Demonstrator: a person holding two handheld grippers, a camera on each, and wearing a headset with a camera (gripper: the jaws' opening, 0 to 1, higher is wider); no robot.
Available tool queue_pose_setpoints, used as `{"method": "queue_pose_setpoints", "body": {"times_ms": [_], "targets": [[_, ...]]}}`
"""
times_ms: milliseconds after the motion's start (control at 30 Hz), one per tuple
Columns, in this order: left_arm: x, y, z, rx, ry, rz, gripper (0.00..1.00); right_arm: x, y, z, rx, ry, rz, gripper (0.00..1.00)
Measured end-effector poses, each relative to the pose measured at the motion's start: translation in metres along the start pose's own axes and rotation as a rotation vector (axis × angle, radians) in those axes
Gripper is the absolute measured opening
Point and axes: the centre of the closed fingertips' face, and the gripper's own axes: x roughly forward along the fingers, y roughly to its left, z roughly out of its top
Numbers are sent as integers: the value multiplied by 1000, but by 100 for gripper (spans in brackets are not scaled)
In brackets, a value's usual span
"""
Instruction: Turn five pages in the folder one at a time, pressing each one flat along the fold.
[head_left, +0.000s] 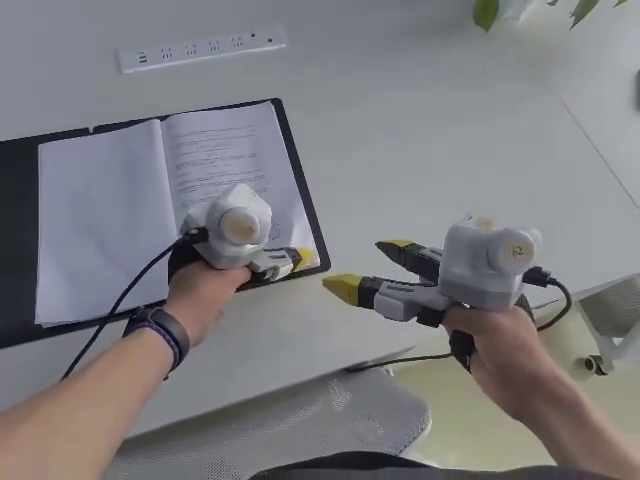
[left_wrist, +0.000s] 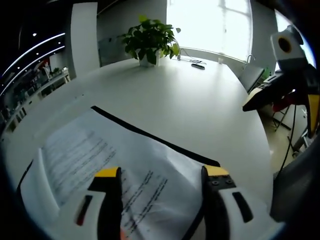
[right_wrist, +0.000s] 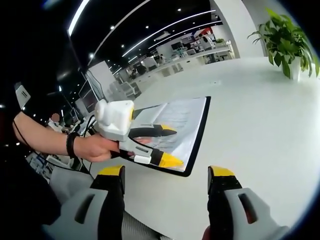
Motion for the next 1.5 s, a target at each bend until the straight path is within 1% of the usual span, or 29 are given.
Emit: {"method": "queue_pose_setpoints", "body": {"times_ms": [200, 367, 500, 633, 767, 933, 1033, 1067, 1133, 1167, 1233, 1333, 1500], "targets": [[0, 0, -1, 10, -18, 7, 64, 2, 1, -3, 5, 6, 5, 66], [-1, 0, -1, 14, -20, 3, 63, 5, 2, -4, 2, 11, 12, 65], [-3, 2, -1, 19, -16, -6, 60, 7, 2, -4, 9, 8, 17, 65], [-6, 5, -2, 16, -19, -5, 53, 13, 1, -2, 28, 0, 28, 64], [-9, 4, -3, 11, -22, -7, 51, 23, -1, 5, 29, -4, 39, 63], [-13, 1, 0, 7, -23, -7, 51, 40, -7, 23, 56, -39, 61, 60], [-15, 0, 1, 4, -23, -8, 51, 56, -12, 33, 104, -63, 77, 55], [-15, -1, 1, 4, -23, -8, 51, 58, -13, 34, 112, -67, 80, 54], [-15, -1, 1, 4, -23, -9, 51, 66, -14, 45, 169, -110, 99, 52], [-16, -1, 1, 6, -21, -10, 51, 70, -15, 49, 189, -121, 108, 52], [-16, -1, 1, 6, -20, -12, 51, 75, -17, 51, 189, -117, 110, 51], [-16, -1, 2, 5, -19, -12, 51, 86, -22, 50, 180, -92, 112, 50], [-16, -1, 2, 3, -19, -11, 51, 99, -30, 47, 212, -72, 114, 48]]}}
